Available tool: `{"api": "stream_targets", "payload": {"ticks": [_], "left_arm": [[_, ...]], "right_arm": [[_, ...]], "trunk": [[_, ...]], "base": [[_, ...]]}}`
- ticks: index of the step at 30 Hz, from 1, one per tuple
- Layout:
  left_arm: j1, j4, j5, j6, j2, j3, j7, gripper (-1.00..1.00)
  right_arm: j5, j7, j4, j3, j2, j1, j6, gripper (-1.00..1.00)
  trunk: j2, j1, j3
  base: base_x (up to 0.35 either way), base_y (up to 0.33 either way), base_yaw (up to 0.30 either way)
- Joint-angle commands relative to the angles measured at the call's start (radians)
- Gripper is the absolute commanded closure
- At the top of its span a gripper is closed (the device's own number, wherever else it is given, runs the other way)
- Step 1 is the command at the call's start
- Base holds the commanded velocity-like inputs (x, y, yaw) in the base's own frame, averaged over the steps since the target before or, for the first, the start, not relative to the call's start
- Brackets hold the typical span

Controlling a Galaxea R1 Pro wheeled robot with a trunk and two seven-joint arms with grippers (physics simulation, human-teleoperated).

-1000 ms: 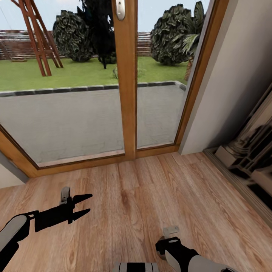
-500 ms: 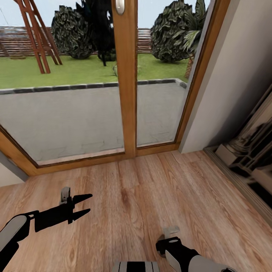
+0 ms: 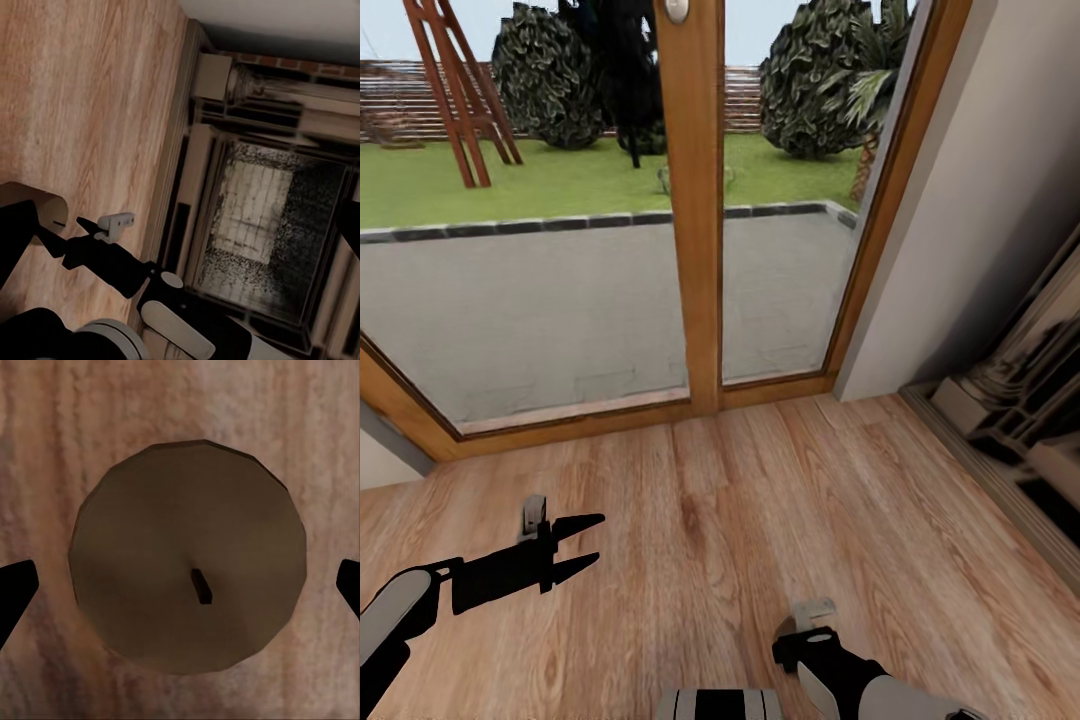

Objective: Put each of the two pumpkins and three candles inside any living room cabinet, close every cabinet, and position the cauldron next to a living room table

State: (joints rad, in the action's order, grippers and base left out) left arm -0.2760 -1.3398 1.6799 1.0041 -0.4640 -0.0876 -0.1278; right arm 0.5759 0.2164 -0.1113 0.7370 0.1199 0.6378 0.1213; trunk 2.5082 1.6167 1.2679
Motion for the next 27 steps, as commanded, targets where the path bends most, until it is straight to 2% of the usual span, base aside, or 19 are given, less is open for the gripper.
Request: {"api": "stream_targets", "payload": {"ticks": [1, 3, 16, 27], "left_arm": [[-0.001, 0.001, -0.008, 0.001, -0.001, -0.001, -0.010, -1.00], [-0.001, 0.001, -0.008, 0.001, -0.001, -0.001, -0.010, -1.00], [0.000, 0.002, -0.008, 0.001, -0.001, -0.001, -0.010, -1.00], [-0.001, 0.001, -0.008, 0.001, -0.001, -0.001, -0.010, -1.00]], "right_arm": [[0.005, 0.006, -0.002, 0.009, 0.000, 0.000, 0.006, -1.00], [0.005, 0.006, -0.002, 0.009, 0.000, 0.000, 0.006, -1.00], [0.005, 0.006, -0.002, 0.009, 0.000, 0.000, 0.006, -1.00], [0.005, 0.006, -0.002, 0.009, 0.000, 0.000, 0.006, -1.00]], "trunk": [[0.001, 0.000, 0.005], [0.001, 0.001, 0.012], [0.001, 0.001, 0.012], [0.001, 0.001, 0.012]], "base": [[0.000, 0.000, 0.000], [0.000, 0.000, 0.000], [0.001, 0.000, 0.000], [0.079, 0.000, 0.000]]}}
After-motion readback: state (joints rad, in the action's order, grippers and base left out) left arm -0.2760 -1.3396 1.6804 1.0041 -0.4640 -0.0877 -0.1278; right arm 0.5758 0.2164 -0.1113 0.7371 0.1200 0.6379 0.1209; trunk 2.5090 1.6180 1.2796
